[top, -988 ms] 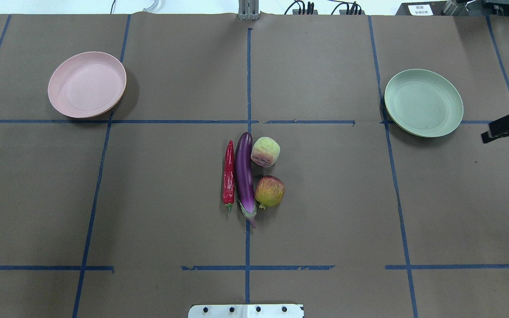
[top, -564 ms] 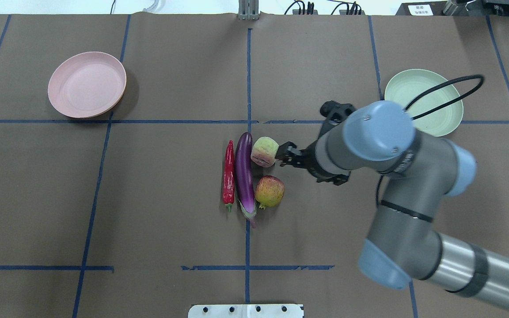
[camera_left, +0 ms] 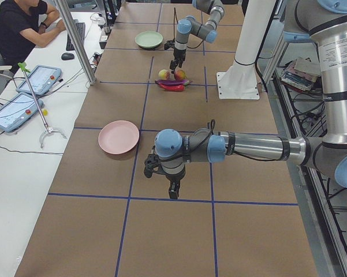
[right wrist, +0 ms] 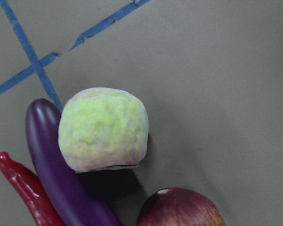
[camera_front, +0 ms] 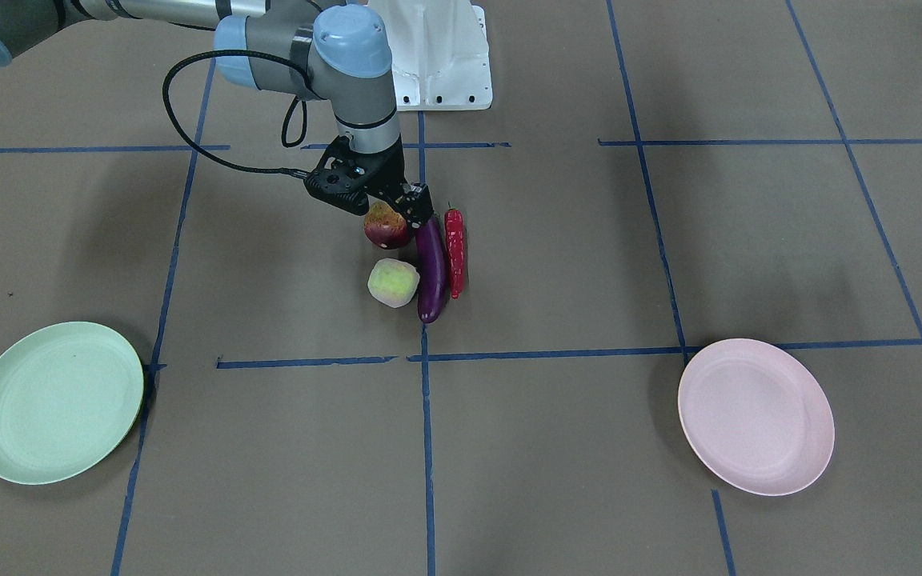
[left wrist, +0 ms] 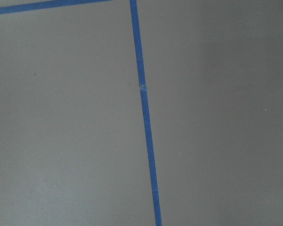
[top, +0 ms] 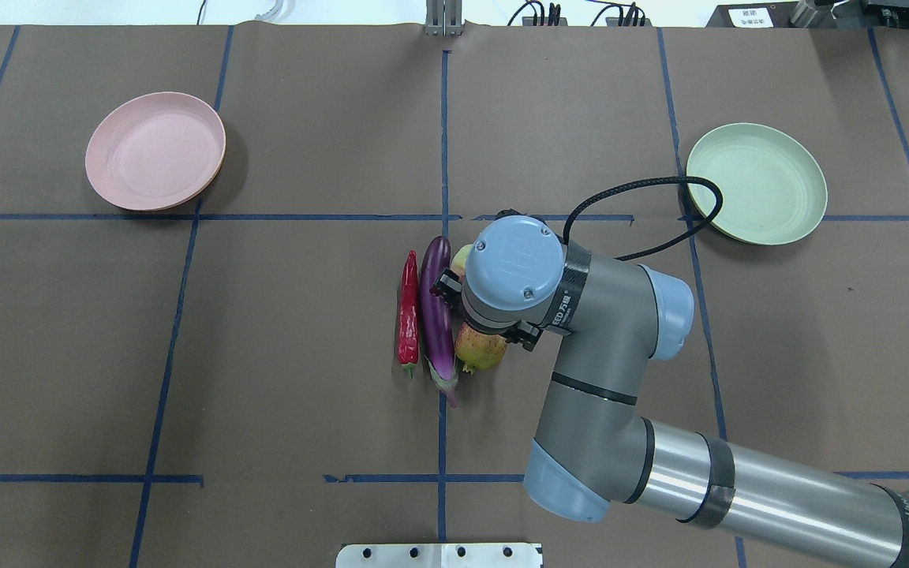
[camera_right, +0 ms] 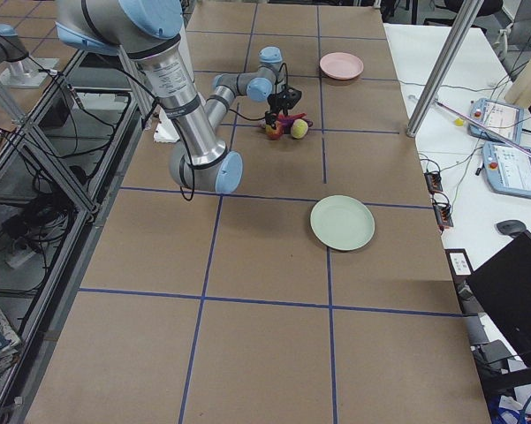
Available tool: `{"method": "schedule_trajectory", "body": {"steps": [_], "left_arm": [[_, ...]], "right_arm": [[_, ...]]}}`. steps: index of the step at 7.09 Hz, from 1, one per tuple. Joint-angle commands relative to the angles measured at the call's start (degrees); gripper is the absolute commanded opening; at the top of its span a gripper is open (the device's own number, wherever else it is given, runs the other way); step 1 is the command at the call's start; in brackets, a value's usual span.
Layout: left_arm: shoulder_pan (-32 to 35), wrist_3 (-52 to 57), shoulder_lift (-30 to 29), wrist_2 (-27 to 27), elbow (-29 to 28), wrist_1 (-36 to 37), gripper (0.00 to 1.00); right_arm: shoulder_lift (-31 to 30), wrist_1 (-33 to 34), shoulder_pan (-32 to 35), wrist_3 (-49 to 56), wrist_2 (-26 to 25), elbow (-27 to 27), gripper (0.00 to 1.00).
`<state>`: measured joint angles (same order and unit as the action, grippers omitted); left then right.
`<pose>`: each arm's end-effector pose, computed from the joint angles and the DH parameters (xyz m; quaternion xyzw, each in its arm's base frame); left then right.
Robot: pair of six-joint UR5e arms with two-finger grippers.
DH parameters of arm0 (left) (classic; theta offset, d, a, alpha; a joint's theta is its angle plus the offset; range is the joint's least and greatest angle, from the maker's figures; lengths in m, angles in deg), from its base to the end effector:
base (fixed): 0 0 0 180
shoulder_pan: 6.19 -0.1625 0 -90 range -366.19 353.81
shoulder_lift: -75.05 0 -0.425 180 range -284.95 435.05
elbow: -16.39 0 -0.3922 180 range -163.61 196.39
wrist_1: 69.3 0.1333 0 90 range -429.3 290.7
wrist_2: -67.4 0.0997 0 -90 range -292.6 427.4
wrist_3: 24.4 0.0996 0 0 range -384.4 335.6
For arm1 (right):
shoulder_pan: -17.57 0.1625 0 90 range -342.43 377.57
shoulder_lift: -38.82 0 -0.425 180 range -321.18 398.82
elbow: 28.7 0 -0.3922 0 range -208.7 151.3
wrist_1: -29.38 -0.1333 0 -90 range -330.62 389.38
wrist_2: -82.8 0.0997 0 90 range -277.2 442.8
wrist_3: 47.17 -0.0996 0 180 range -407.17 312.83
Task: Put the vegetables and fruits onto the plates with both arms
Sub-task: 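Reach the right gripper down to the red-yellow apple and grasp it, then carry the apple to the green plate with right gripper while left arm approaches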
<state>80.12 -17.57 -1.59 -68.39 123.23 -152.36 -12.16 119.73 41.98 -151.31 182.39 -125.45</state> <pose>-0.0368 -0.3918 0.6275 -0.0171 0.3895 0.0727 0.9180 -0.5720 -0.3877 0.2096 -0.0424 -0.3901 0.2730 0.8784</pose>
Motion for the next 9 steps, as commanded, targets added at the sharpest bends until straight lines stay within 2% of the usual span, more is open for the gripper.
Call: {"method": "schedule_trajectory", "body": {"steps": [1,3,4,5,6,8,9], "left_arm": [[0.0,-0.1,0.0,0.0,0.0,0.0,1.00],[0.0,-0.1,0.0,0.0,0.2,0.0,1.00],[0.0,-0.1,0.1,0.0,0.4,0.0,1.00],[0.0,-0.1,0.1,0.0,0.6,0.0,1.00],[0.0,-0.2,0.1,-0.2,0.8,0.0,1.00],[-0.1,-0.2,-1.1,-0.1,1.3,-0.1,1.00],[-0.1,0.2,-2.4,-0.1,0.8,-0.1,1.00]], "right_arm": [[-0.2,1.8,-1.3,0.0,-0.5,0.5,1.00],[-0.1,1.8,-3.0,-0.1,-2.3,1.8,0.99],[0.4,1.9,-3.1,-0.4,-4.6,1.8,0.66],[0.3,3.1,-3.1,-0.3,-5.4,0.9,0.06],[-0.6,3.7,-2.8,-0.3,-5.4,-0.5,0.01],[-13.1,14.5,-1.8,2.7,-4.7,-21.4,0.00],[-13.3,19.5,-0.2,6.7,-4.9,-23.3,0.00]]}}
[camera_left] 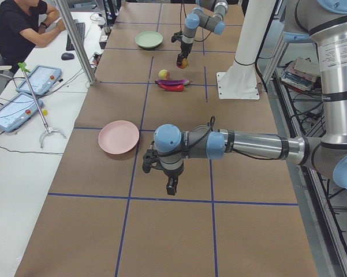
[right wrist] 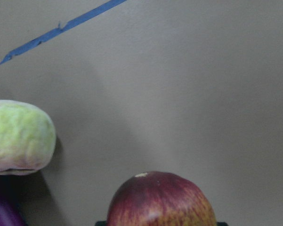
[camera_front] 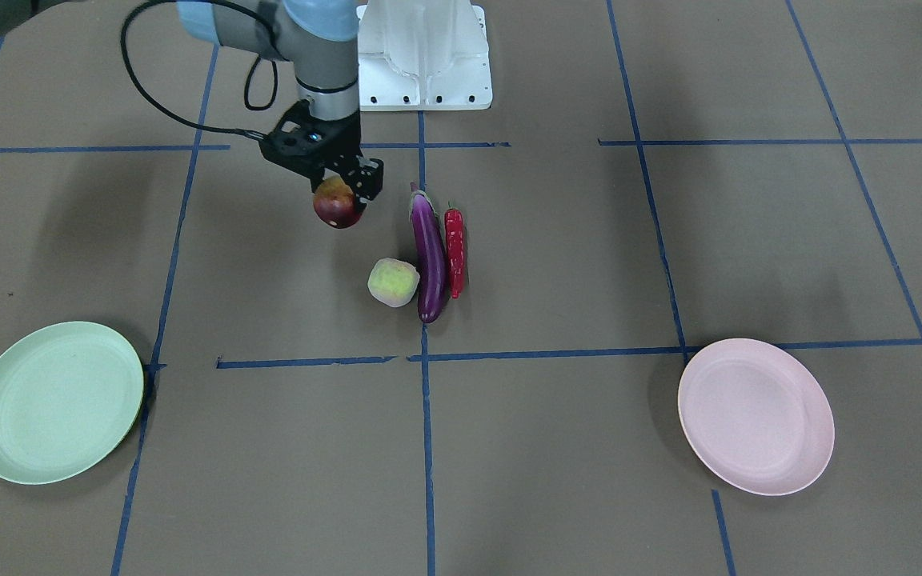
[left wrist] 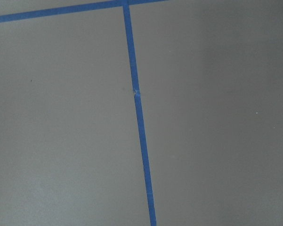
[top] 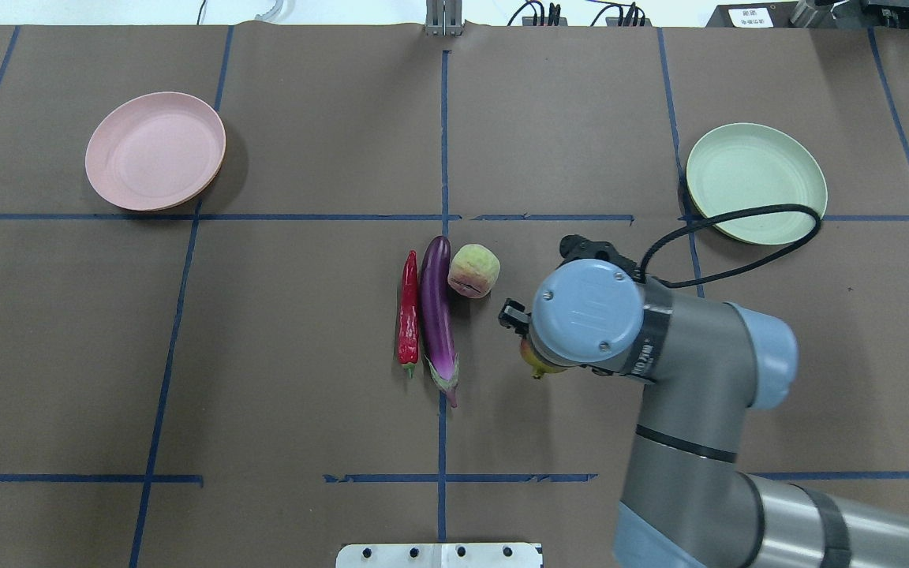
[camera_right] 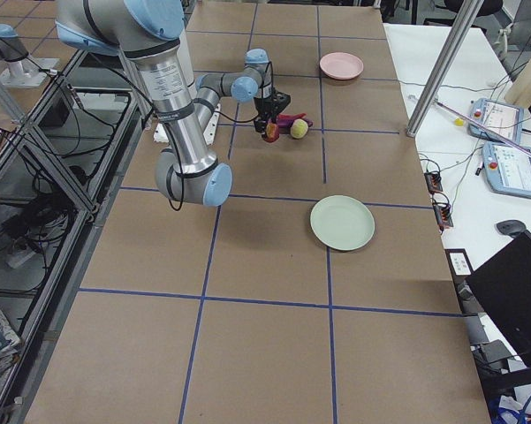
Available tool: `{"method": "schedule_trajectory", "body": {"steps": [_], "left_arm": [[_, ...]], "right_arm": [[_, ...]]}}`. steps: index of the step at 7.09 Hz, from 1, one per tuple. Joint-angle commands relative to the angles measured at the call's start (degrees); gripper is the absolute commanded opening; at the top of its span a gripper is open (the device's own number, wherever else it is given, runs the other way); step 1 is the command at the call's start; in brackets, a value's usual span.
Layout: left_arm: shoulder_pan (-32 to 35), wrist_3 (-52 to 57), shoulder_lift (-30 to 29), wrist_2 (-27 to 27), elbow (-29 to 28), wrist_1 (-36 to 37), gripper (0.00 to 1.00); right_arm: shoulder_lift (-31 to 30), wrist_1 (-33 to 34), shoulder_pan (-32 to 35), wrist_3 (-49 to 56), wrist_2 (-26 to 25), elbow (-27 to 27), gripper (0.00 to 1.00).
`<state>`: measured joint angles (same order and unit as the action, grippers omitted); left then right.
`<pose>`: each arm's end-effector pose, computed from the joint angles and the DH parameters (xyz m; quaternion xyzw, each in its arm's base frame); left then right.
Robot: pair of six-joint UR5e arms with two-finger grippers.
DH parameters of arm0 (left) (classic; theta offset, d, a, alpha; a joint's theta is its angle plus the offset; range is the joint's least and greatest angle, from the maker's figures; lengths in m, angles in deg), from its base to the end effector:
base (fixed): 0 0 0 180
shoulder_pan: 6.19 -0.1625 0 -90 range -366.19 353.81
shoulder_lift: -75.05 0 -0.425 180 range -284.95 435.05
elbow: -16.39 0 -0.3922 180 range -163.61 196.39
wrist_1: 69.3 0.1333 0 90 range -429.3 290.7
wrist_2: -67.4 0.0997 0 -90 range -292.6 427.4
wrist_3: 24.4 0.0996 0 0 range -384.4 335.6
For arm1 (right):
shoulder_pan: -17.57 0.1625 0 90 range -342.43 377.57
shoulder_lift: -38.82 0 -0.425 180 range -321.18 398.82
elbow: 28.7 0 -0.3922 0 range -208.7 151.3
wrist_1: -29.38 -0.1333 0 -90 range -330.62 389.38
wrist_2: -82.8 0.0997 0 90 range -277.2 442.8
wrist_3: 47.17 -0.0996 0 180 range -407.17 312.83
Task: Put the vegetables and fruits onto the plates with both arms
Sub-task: 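Carry the apple to the green plate with right gripper while left arm approaches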
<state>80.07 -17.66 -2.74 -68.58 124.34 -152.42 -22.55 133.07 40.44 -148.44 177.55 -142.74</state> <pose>-0.0355 -0.4018 0.6098 0.0011 0.3907 0.0802 0.9170 -0.4871 -0.3412 0.2381 -0.0052 -0.3356 0.2633 0.9045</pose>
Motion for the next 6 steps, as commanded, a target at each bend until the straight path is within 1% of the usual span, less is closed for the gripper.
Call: {"method": "schedule_trajectory", "body": {"steps": [1,2,3,4,5,6], "left_arm": [[0.0,0.2,-1.1,-0.6,-1.2,-0.7,1.00],[0.0,0.0,-2.7,-1.8,-0.9,-2.7,1.00],[-1.9,0.1,-3.3,-6.0,-0.1,-5.4,1.00],[-6.7,-5.5,-3.6,-12.2,0.0,-9.3,1.00],[-12.0,-16.1,-8.5,-12.8,0.0,-13.2,1.00],[-20.7,-29.2,-15.1,-12.5,-0.5,-17.1,1.00]], "right_arm": [[-3.0,7.3,6.5,10.4,-0.6,-3.6,0.00],[-3.0,7.1,12.5,19.5,-0.6,0.0,0.01],[-2.9,6.8,18.4,27.4,-0.5,4.5,0.01],[-2.8,6.4,24.1,34.2,-0.1,8.7,0.01],[-2.8,-0.3,27.2,37.5,0.0,15.2,0.01],[-2.9,-9.1,29.5,39.0,0.0,23.1,0.01]]}}
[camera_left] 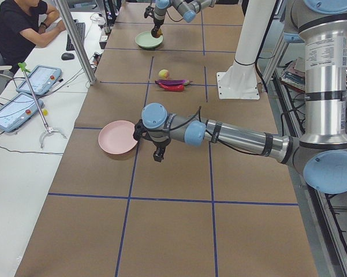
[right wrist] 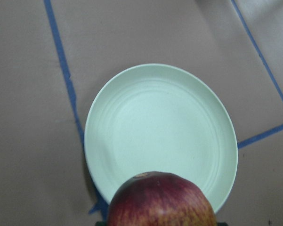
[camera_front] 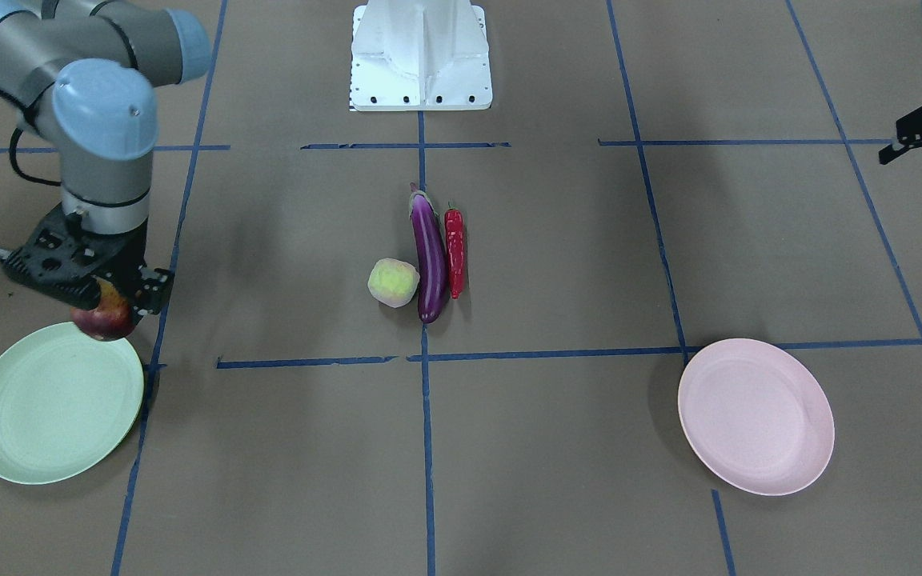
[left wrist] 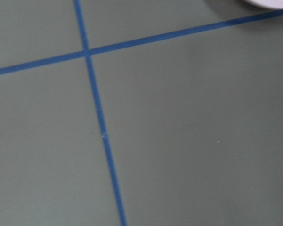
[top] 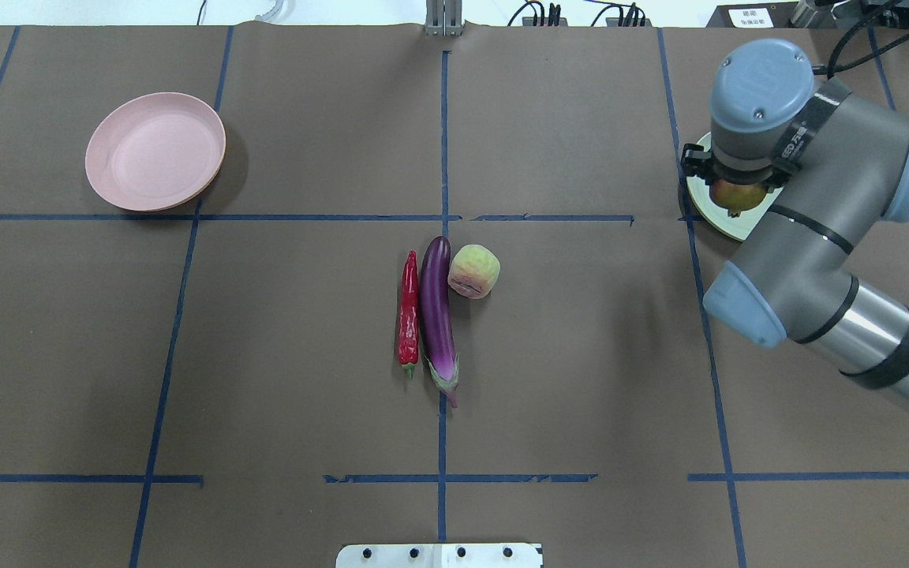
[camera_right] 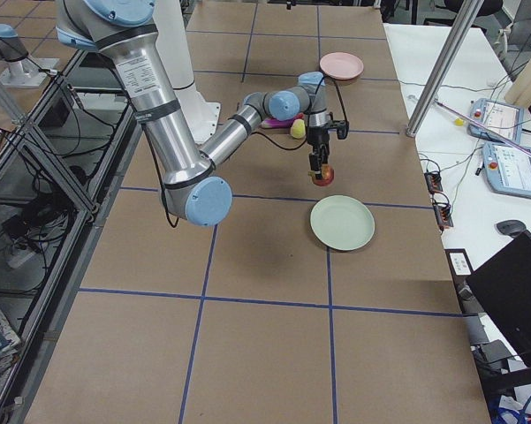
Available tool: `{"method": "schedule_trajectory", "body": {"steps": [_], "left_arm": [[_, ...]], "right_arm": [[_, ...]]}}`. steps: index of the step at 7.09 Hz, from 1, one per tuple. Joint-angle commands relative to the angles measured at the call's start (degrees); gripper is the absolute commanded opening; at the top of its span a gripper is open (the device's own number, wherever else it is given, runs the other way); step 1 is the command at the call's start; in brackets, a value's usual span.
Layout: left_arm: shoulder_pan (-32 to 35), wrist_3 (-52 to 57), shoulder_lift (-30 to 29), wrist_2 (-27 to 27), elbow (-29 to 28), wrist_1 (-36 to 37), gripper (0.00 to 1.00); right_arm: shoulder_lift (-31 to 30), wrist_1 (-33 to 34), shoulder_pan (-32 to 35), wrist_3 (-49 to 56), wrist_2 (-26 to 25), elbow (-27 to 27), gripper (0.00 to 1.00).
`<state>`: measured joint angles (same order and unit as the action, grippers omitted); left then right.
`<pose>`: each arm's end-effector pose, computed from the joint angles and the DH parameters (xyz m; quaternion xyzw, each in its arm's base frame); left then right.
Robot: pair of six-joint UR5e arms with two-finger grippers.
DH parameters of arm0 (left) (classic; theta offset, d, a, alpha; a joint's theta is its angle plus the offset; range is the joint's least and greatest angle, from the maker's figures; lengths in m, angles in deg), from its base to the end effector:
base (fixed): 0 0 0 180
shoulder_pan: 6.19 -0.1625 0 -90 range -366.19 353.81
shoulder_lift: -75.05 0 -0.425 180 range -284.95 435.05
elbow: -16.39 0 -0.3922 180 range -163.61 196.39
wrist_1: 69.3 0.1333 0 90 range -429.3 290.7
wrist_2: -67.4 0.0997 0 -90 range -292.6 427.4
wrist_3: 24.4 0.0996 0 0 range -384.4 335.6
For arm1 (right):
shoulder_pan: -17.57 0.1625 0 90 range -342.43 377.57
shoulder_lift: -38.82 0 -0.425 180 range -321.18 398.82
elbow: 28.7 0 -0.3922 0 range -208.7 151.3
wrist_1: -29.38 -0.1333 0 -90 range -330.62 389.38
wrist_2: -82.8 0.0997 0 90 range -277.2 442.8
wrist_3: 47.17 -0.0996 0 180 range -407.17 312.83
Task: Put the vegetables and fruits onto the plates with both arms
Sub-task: 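Carry the apple to the green plate with right gripper while left arm approaches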
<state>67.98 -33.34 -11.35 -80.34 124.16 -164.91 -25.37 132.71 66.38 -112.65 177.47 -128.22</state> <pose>0.0797 -0.4611 0.5069 0.0449 0.4968 0.1346 0.8562 -0.3237 -0.5600 0.3730 0.0818 -0.1768 0.1987 0.9605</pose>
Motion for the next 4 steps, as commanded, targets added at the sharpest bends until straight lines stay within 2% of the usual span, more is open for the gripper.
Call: {"method": "schedule_trajectory", "body": {"steps": [1,2,3,4], "left_arm": [[-13.7,-19.3,-11.6,1.6,-1.1,-5.4,1.00],[-21.9,-28.2,-17.9,9.1,-2.5,-5.5,1.00],[-29.1,-40.9,-24.4,22.6,-3.1,-5.7,1.00],[-37.1,-49.5,-30.6,28.6,-5.5,-5.9,1.00]], "right_arm": [[-0.1,-13.2,5.9,6.8,0.2,13.1,0.01],[0.0,-16.6,8.3,11.1,0.6,17.7,0.01],[-0.6,-20.2,8.3,11.3,2.8,18.7,0.15],[-0.8,-21.2,8.4,11.1,4.8,18.0,0.99]]}}
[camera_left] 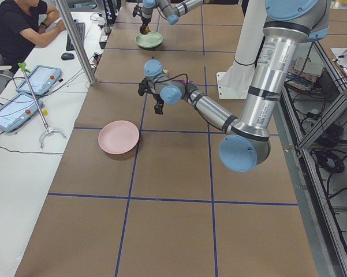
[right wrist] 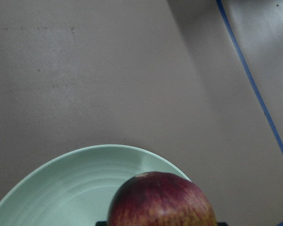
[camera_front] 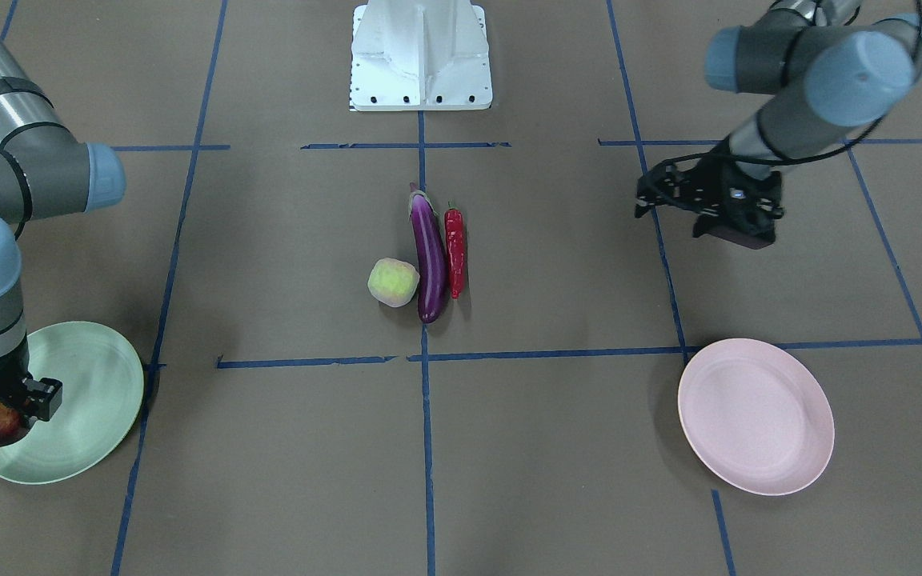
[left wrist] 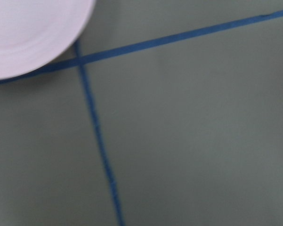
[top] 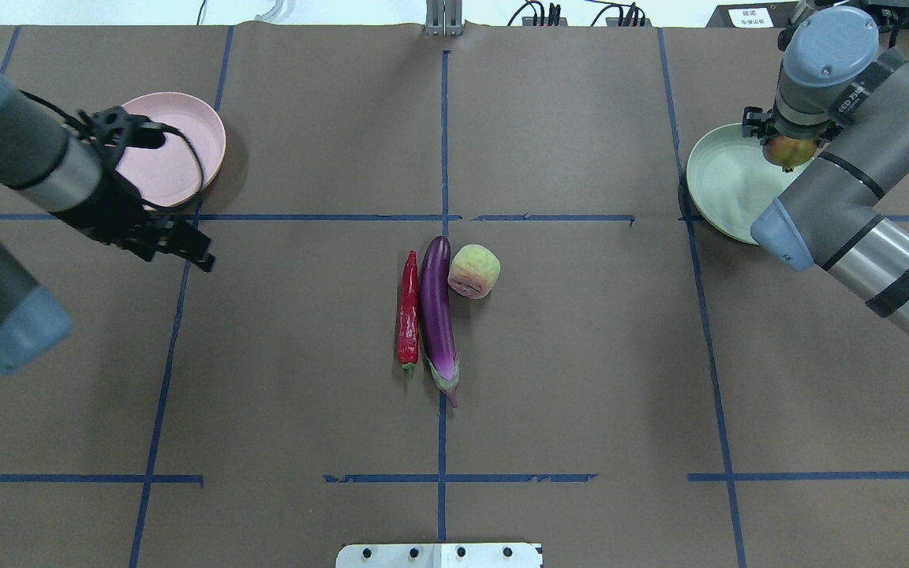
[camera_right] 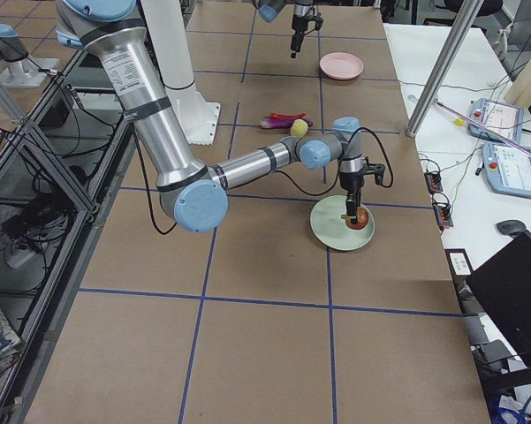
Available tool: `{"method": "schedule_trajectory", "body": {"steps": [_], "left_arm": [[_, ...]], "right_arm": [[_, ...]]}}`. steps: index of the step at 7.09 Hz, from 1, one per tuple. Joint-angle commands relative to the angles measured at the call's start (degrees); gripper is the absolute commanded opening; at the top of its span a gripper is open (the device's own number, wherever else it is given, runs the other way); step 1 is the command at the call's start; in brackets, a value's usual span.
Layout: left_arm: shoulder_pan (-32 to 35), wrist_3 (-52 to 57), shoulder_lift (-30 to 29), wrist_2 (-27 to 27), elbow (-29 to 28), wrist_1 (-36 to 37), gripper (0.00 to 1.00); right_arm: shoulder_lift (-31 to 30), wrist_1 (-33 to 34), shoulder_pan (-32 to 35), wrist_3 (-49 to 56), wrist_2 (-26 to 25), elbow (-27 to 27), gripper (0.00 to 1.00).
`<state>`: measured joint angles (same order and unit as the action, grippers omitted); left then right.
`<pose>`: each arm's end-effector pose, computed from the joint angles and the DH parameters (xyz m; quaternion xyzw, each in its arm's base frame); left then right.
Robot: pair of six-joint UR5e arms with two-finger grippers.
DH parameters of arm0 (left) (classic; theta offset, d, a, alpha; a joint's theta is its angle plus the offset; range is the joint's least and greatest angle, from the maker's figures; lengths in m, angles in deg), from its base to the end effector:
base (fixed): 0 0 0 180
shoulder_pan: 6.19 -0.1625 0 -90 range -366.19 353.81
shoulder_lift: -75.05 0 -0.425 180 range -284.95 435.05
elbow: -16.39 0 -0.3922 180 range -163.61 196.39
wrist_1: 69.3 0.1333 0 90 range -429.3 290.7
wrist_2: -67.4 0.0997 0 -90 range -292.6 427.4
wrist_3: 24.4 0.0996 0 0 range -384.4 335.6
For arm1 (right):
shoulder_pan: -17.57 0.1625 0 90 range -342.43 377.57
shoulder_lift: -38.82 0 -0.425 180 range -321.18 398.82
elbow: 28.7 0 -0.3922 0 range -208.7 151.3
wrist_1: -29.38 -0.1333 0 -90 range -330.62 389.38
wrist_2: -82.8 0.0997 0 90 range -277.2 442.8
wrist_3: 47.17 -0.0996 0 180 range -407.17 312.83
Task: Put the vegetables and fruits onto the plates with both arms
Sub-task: 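Carry the apple to the green plate with right gripper while left arm approaches, then grasp the purple eggplant with left gripper while right gripper releases the apple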
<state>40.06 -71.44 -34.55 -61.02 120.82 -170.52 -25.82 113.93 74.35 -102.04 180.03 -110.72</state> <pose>0.3586 -0.4779 0.3275 0.0389 0.4719 0.1015 0.8749 -0.2751 -0.6405 0.4818 0.0990 -0.1817 0.1715 0.9632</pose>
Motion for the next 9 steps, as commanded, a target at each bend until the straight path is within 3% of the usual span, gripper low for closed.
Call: {"method": "schedule_trajectory", "body": {"steps": [1,3,4,6,9], "left_arm": [[-12.3,-17.2,-11.8,12.9,-3.4,-0.2,1.00],[-20.9,-21.0,-15.9,22.5,-5.2,-0.2,1.00],[-21.7,-25.2,-20.1,23.1,-9.5,-0.2,1.00],[-21.7,-25.6,-21.0,27.1,-14.7,-0.4,1.00],[-22.1,-27.7,-22.3,27.5,-16.1,-0.5,1.00]], "right_arm": [[-1.4,-3.9,0.3,0.3,2.3,-0.7,1.00],[-1.5,-4.0,0.3,0.5,3.6,-1.3,1.00],[-1.9,-4.0,0.3,0.4,4.3,-1.6,1.00],[-3.5,-4.0,0.3,0.3,5.2,-3.9,1.00],[-4.2,-4.0,0.3,0.3,7.1,-5.1,1.00]]}}
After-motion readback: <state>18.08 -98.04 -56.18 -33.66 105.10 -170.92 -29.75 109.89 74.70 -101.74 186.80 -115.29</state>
